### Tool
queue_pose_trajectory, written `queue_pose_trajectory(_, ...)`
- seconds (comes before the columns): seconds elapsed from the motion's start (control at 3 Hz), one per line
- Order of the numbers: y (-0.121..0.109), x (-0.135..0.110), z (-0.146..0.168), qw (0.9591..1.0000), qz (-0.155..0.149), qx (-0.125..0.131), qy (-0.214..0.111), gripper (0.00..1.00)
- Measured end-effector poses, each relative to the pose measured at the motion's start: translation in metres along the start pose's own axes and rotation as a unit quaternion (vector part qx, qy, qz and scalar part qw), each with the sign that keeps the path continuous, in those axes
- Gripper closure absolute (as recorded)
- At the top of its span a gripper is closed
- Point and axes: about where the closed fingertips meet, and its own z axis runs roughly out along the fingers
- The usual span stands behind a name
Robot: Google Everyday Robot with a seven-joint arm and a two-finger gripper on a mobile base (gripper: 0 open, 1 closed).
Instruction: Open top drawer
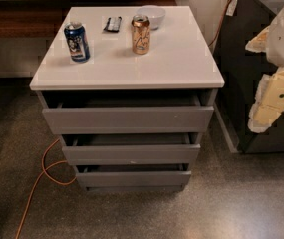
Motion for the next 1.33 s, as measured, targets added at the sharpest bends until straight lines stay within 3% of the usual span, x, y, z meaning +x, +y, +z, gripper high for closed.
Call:
queue_pose_trajectory(0.33, 0.000, 0.000, 0.000, 1.0000, 0.000, 0.000, 0.000, 0.00)
queue_pose_trajectory(0.67, -0.007, -0.015, 0.017, 0.9992, -0.008, -0.014, -0.036, 0.00)
queue_pose_trajectory(1.0, -0.009, -0.035, 0.039, 0.9958, -0.032, -0.029, -0.081, 0.00)
queue_pose_trajectory(1.33, -0.004, -0.069, 0.077, 0.9880, -0.079, -0.050, -0.123, 0.00)
